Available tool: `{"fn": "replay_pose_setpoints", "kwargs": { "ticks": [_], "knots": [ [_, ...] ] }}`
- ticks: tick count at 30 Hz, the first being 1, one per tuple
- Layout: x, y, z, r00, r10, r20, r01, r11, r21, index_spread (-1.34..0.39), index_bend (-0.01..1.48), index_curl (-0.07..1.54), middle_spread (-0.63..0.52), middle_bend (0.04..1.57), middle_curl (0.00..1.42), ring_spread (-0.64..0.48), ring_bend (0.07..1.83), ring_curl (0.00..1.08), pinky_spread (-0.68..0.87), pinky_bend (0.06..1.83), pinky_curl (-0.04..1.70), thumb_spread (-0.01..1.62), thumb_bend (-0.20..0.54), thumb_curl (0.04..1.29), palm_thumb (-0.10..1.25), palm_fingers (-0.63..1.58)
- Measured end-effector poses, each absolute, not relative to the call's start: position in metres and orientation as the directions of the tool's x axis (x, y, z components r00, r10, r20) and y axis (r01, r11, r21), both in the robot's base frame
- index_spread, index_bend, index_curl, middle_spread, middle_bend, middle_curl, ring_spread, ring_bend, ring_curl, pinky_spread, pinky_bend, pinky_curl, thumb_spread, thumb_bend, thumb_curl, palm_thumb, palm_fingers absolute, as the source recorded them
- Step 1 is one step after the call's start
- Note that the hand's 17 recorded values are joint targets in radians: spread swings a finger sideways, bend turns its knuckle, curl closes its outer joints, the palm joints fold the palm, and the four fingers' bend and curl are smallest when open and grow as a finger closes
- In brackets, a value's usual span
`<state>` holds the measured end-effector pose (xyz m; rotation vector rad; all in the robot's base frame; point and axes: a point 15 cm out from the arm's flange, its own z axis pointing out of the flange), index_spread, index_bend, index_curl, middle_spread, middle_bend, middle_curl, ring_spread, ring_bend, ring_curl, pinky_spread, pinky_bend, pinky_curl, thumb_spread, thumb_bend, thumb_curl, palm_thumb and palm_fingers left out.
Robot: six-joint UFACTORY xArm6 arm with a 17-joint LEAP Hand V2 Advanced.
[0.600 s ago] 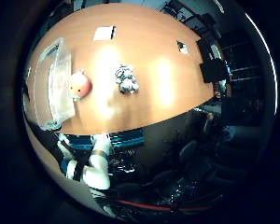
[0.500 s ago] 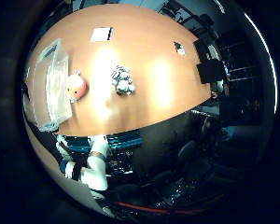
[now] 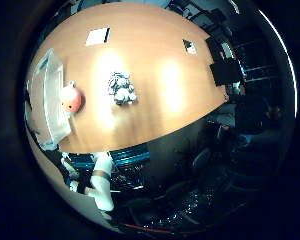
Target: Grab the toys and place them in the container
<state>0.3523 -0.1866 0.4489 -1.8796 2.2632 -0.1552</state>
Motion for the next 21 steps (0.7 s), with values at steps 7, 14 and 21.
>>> {"fn": "replay_pose_setpoints", "kwargs": {
  "ticks": [7, 14, 21],
  "knots": [
    [0.361, -0.227, 0.397, -0.247, -0.965, -0.091, -0.951, 0.259, -0.166, -0.35, 0.14, 0.26, -0.09, 0.22, 0.36, 0.11, 0.39, 0.22, 0.43, 0.33, 0.28, 1.10, -0.034, 0.30, 0.64, 0.36],
    [0.382, -0.251, 0.356, -0.270, -0.958, -0.096, -0.950, 0.282, -0.138, -0.29, 0.15, 0.25, 0.02, 0.20, 0.35, 0.18, 0.38, 0.21, 0.44, 0.43, 0.30, 1.07, -0.032, 0.27, 0.47, 0.23],
    [0.388, -0.271, 0.311, -0.273, -0.958, -0.085, -0.958, 0.279, -0.071, -0.29, 0.16, 0.26, 0.06, 0.21, 0.35, 0.19, 0.37, 0.22, 0.44, 0.44, 0.30, 1.06, -0.028, 0.27, 0.42, 0.19]
  ]
}}
